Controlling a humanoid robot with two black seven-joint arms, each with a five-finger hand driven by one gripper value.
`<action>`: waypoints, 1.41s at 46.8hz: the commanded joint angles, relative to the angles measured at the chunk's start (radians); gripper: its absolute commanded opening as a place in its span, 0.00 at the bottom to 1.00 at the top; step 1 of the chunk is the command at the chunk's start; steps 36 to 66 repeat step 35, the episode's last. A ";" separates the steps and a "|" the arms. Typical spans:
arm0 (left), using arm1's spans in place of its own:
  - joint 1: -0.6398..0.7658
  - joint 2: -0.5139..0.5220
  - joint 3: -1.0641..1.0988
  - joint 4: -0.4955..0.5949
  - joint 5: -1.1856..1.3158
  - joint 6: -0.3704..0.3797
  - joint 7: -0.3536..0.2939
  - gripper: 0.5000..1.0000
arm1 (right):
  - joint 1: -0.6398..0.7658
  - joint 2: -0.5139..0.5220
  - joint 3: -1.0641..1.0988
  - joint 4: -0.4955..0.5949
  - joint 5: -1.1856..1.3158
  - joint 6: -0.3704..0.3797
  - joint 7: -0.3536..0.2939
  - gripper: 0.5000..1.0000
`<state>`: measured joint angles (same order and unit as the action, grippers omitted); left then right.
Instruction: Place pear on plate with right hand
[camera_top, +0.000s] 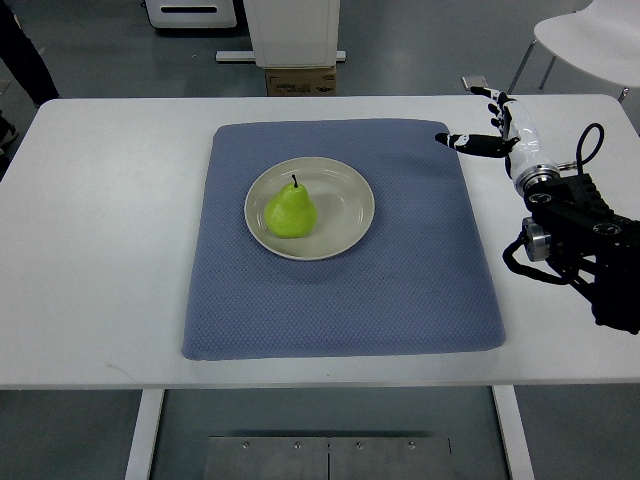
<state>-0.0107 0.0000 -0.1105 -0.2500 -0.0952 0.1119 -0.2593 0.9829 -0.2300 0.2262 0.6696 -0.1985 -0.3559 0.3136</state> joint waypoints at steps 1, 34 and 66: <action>0.000 0.000 0.000 0.000 0.000 0.000 0.000 1.00 | -0.012 0.000 0.041 -0.022 0.059 0.069 -0.057 1.00; 0.000 0.000 0.000 0.000 0.000 0.000 0.000 1.00 | -0.089 0.029 0.245 -0.127 0.188 0.219 -0.105 1.00; 0.000 0.000 0.000 0.000 0.000 0.000 0.000 1.00 | -0.089 0.029 0.245 -0.127 0.188 0.219 -0.103 1.00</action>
